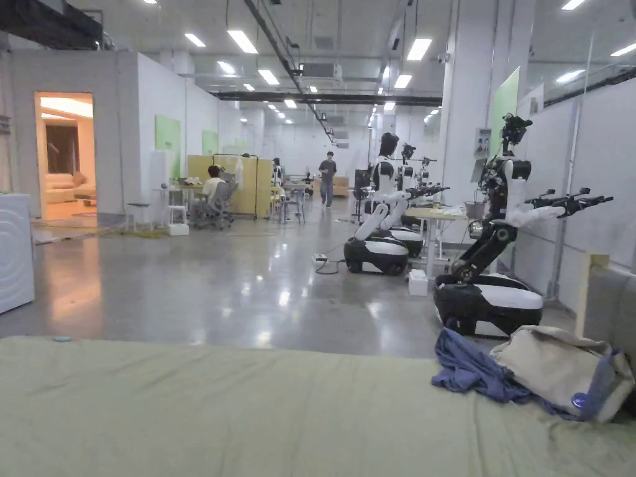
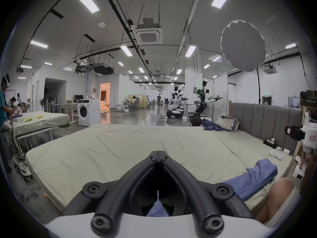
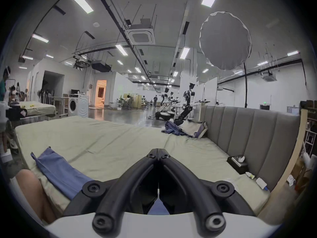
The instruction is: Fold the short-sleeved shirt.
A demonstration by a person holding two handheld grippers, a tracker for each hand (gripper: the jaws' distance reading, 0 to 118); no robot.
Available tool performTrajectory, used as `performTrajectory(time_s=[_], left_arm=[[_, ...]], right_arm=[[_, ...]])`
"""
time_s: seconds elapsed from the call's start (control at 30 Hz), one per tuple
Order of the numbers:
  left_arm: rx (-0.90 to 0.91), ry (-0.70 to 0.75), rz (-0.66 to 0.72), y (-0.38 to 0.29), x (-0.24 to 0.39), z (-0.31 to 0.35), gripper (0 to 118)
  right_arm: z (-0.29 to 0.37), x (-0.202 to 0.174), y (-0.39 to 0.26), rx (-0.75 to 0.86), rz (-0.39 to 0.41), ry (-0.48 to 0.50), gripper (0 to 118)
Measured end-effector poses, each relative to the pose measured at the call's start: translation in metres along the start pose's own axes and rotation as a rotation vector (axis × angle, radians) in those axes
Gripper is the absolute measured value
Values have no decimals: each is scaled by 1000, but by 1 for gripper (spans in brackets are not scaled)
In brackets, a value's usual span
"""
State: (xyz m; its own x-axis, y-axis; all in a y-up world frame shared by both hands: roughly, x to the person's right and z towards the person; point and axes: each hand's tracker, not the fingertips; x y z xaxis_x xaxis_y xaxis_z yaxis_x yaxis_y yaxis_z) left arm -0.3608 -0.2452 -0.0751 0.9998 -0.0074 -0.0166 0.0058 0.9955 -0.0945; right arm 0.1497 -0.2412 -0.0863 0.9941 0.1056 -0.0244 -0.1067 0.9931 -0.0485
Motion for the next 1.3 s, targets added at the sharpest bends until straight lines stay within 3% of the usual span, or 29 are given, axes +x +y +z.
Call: performTrajectory(time_s=[0.23,0.33,0.43,0.47,0.5,0.57,0.63,0.73,0.87,0.97,1.3], left_arm=[[-71,-51,68,9,-27,3,0],[-231,-121,87,10,-57,-12,0],[-511,-293,193,2,-102,-49,0],[-606,-320,248,-8,-115,-66,6],[-676,-346,278,-17,-134,-82,30],[-854,-340,415,-39,-159,-118,96],[-918,-361,487,-54,-155,-140,96],[-947,-361,481,-73,-155,-167,96],[-914,-400,590,-81,-157,-185,96],[-937,-373,463,-69,-130,-179,96],[-977,-410,464,-73,-129,-188,96]], right_arm=[[-7,5,2,-49,-29,48,2],[-10,1,4,-54,-14,92,2],[-15,-4,5,-61,-3,132,2],[-17,-6,5,-65,-3,145,2],[-18,-8,4,-68,1,154,2],[-20,-10,2,-76,4,166,2],[-21,-12,1,-87,15,181,2],[-22,-16,0,-107,33,196,2],[-23,-18,-1,-127,38,203,2],[-25,-20,-2,-139,44,205,2],[-29,-28,-6,-162,73,220,2]])
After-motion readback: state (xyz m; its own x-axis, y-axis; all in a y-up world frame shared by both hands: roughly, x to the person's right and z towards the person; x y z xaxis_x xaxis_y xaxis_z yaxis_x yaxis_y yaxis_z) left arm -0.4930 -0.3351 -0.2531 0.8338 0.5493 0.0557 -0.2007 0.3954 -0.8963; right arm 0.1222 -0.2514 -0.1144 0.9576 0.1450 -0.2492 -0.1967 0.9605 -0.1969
